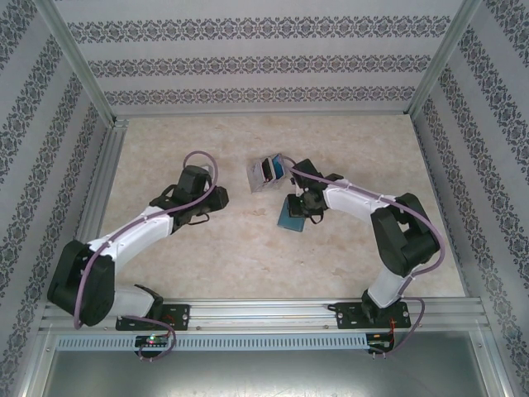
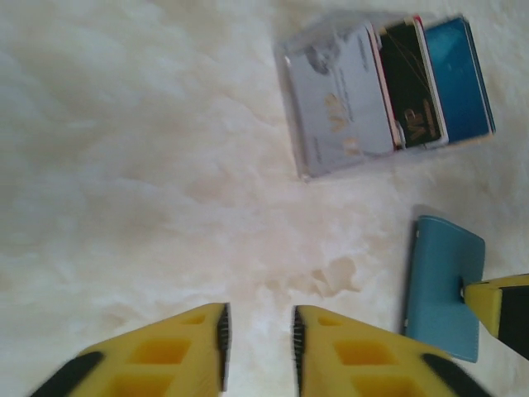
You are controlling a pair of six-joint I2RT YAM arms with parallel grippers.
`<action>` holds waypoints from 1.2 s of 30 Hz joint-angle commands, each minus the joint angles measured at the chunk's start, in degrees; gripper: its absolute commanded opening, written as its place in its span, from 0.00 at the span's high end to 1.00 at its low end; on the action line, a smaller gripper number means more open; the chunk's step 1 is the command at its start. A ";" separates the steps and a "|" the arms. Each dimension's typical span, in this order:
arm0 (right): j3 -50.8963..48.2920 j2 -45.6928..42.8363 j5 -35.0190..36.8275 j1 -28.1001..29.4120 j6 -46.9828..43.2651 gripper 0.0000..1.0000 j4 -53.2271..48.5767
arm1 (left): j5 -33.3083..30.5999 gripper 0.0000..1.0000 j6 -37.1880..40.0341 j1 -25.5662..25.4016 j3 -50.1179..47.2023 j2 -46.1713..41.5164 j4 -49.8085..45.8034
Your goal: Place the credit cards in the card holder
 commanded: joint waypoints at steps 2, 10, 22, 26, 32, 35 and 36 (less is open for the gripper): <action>4.54 5.14 10.88 -1.07 -3.65 0.90 -7.06 | -5.44 0.59 -0.11 3.36 -1.79 -5.90 -2.50; 9.37 7.39 11.76 -5.85 -6.55 0.79 -8.31 | -7.10 0.45 0.62 11.56 -3.04 -10.81 -5.60; 10.82 -6.81 9.57 -6.28 -11.46 0.49 -5.88 | -11.05 0.05 0.88 19.63 -2.25 -14.91 -5.16; 8.68 -15.30 11.93 -6.28 -14.20 0.44 -3.24 | -14.07 0.01 2.31 21.08 -1.25 -16.27 -5.28; 1.90 -28.47 17.30 -7.49 -18.82 0.13 2.74 | -19.73 0.01 3.69 23.12 0.84 -16.89 -6.66; -4.56 -34.77 19.03 -9.59 -19.71 0.02 8.43 | -24.36 0.01 5.18 23.36 1.33 -16.89 -6.69; -7.15 -36.79 18.97 -10.79 -19.56 0.02 11.11 | -26.28 0.01 5.42 23.44 1.24 -16.86 -6.21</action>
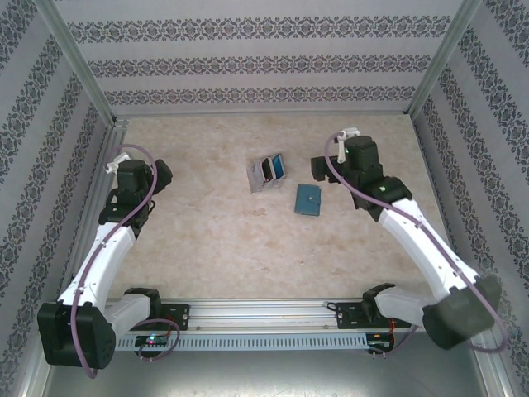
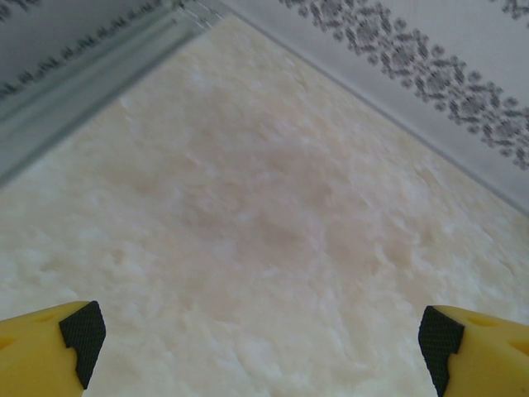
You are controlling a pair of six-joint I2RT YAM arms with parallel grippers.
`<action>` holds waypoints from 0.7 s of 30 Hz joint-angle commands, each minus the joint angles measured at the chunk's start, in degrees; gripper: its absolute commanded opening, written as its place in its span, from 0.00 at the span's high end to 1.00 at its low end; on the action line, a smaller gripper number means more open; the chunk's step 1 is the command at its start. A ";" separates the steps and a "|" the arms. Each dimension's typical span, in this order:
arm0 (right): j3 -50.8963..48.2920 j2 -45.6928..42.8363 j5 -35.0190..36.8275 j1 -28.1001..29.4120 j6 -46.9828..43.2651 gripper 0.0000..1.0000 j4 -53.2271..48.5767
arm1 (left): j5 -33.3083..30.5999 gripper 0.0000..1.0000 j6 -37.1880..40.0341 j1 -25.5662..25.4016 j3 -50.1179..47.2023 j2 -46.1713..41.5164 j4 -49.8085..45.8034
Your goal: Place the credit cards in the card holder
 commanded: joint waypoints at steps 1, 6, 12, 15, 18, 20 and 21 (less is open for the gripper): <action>-7.58 -4.68 3.38 -3.32 -1.25 0.02 7.80 | -8.10 0.01 4.23 0.82 0.60 -0.97 0.45; -18.85 -8.02 16.97 -7.06 1.83 0.02 22.21 | -10.41 0.01 14.36 0.82 -7.87 -1.73 14.46; -28.34 -7.41 18.48 -11.28 -0.33 0.02 31.70 | -14.80 0.01 19.55 0.82 -15.72 0.86 26.45; -34.88 -6.74 12.92 -14.07 -3.10 0.02 41.03 | -14.53 0.00 19.68 0.84 -19.28 3.56 32.73; -39.63 -3.77 6.76 -16.01 -6.36 0.02 51.05 | -13.70 0.01 20.78 0.82 -22.23 6.78 39.46; -41.46 -1.52 6.29 -16.30 -6.93 0.02 53.90 | -10.64 0.01 22.01 0.82 -23.14 9.14 43.04; -41.59 -0.34 6.11 -16.43 -7.11 0.02 54.90 | -8.52 0.01 22.77 0.82 -23.44 10.48 45.02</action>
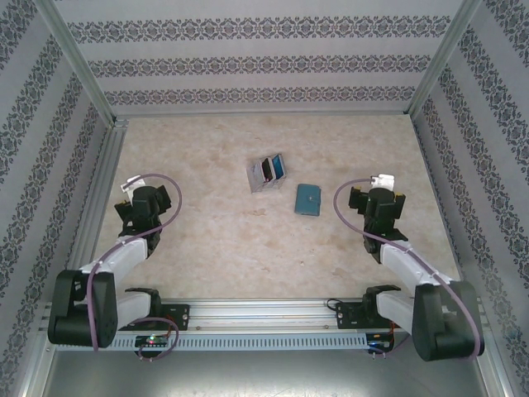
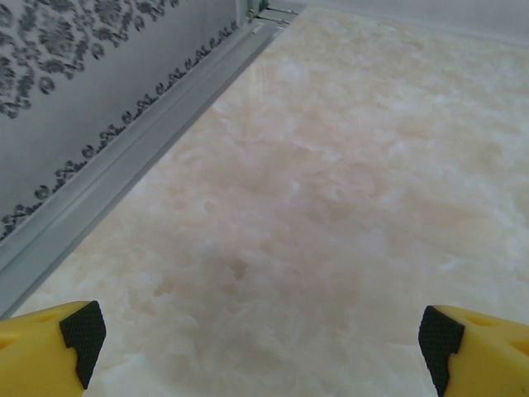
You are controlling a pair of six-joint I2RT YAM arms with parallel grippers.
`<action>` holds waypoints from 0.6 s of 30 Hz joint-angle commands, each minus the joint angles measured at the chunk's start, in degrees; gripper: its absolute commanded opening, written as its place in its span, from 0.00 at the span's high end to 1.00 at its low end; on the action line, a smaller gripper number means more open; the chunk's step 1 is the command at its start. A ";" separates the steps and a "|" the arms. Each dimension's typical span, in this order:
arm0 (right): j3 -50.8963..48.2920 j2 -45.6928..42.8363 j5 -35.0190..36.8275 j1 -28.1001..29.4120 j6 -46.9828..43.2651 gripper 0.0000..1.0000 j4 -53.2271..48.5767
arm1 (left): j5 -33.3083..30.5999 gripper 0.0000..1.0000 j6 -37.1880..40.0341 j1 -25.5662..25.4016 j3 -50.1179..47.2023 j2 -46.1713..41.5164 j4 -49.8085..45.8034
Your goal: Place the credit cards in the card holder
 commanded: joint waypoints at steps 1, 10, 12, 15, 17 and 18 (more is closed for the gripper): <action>-1.56 3.02 -3.87 -0.68 -2.93 0.02 12.02 | 4.88 0.01 3.73 0.65 -0.79 3.13 12.19; -1.86 8.68 -6.24 -1.81 -1.79 0.02 20.24 | 14.86 0.01 9.30 0.60 -3.32 10.13 25.21; -1.87 8.85 -7.89 -1.92 -1.74 0.02 20.31 | 16.87 0.01 10.27 0.60 -3.62 13.58 29.25; -2.77 9.41 -11.19 -1.95 -1.82 0.02 23.88 | 20.31 0.00 11.81 0.53 -0.41 19.47 28.92; -3.72 11.34 -12.53 -1.99 -1.21 0.02 27.72 | 21.73 0.00 13.13 0.19 0.59 20.64 28.11; -4.34 13.85 -12.80 -2.08 -0.77 0.02 31.72 | 21.73 0.00 13.24 0.16 0.70 20.91 28.17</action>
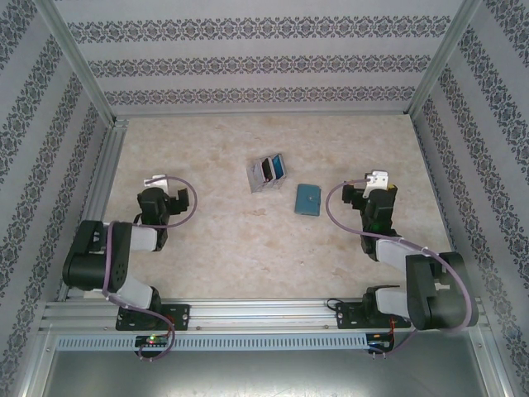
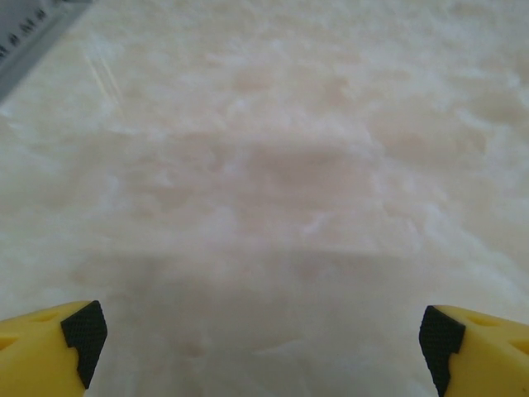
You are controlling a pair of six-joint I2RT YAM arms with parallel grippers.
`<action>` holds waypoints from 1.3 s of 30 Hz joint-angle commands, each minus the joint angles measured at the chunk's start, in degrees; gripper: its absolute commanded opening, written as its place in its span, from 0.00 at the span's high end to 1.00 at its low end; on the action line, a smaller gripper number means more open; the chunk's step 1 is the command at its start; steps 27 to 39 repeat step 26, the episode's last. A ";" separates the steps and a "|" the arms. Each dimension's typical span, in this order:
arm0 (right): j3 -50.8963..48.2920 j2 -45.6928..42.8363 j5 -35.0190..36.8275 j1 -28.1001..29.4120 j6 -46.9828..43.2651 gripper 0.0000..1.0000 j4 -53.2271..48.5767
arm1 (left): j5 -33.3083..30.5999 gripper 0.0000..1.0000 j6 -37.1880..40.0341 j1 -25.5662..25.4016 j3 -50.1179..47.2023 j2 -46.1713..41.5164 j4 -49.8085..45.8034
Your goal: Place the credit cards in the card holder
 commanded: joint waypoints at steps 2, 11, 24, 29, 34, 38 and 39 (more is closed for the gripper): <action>-1.62 10.28 -4.54 -0.75 0.84 0.02 15.15 | 3.41 0.00 3.13 0.19 1.53 0.34 3.93; 5.43 12.30 -8.91 -1.16 -0.05 0.02 5.05 | 3.77 0.01 3.22 0.10 1.62 0.31 3.80; 5.33 12.47 -8.83 -1.20 -0.16 0.02 5.59 | 6.75 0.00 4.45 0.12 2.02 0.26 3.10; 5.24 12.38 -8.81 -1.15 0.07 0.02 5.59 | 6.73 0.01 4.45 0.10 1.93 0.32 3.17; 5.24 12.38 -8.81 -1.15 0.07 0.02 5.59 | 6.73 0.01 4.45 0.10 1.93 0.32 3.17; 5.24 12.38 -8.81 -1.15 0.07 0.02 5.59 | 6.73 0.01 4.45 0.10 1.93 0.32 3.17; 5.24 12.38 -8.81 -1.15 0.07 0.02 5.59 | 6.73 0.01 4.45 0.10 1.93 0.32 3.17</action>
